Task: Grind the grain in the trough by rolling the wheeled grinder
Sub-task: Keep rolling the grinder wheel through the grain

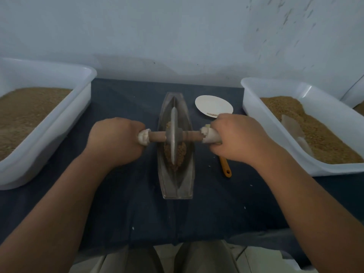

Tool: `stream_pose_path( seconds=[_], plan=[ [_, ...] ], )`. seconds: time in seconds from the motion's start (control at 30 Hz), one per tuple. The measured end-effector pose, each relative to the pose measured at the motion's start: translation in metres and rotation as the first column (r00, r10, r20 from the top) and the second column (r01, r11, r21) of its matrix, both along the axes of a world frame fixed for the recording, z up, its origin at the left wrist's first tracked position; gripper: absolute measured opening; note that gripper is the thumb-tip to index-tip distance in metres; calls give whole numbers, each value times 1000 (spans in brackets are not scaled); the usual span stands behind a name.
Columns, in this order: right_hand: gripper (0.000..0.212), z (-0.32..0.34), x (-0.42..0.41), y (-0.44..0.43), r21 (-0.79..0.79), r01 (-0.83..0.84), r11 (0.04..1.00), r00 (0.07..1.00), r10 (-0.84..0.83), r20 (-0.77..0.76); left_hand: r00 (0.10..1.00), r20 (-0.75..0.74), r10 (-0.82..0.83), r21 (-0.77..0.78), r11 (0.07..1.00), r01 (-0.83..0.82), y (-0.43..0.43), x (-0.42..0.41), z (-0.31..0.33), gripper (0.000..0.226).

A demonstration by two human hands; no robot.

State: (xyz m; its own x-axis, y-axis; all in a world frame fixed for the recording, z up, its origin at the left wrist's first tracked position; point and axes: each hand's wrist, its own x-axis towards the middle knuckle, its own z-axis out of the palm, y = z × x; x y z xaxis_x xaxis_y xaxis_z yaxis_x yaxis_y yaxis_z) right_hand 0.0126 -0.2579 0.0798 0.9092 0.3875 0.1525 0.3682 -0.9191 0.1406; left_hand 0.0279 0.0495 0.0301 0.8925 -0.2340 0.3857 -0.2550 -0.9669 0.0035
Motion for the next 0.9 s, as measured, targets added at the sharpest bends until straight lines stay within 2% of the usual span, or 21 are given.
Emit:
stream_pose_path(
  seconds=[0.07,0.2,0.3,0.37,0.47,0.57,0.63,0.8,0.9],
  plan=[
    [36,-8,-5,-5,1,3,1000,1000,-3,-10,1000,-8,-8,87,996,9,1,1,6,36],
    [28,-28,8,-5,15,139,990,990,-139,-29,999,-54,3,203,979,8,-2,12,11,27],
    [31,-38,44,3,44,206,978,977,-208,49,993,-100,66,152,987,-50,-10,41,13,32],
    [39,-38,71,9,93,199,976,968,-210,134,985,-129,112,100,990,-99,-15,63,16,30],
    [36,-25,95,16,107,162,981,962,-181,203,977,-162,139,64,989,-130,-19,82,22,30],
    [27,-21,88,12,115,162,980,986,-164,8,971,-210,115,102,990,-95,-18,70,22,28],
    [27,-23,67,6,52,161,986,985,-157,-76,967,-240,92,136,989,-60,-11,47,18,25],
    [34,-25,22,-11,-60,29,998,999,-30,-21,972,-233,12,202,979,36,9,0,8,29],
    [29,-30,38,-5,-40,98,994,995,-98,-5,965,-261,36,193,981,15,3,22,12,30]
  ],
)
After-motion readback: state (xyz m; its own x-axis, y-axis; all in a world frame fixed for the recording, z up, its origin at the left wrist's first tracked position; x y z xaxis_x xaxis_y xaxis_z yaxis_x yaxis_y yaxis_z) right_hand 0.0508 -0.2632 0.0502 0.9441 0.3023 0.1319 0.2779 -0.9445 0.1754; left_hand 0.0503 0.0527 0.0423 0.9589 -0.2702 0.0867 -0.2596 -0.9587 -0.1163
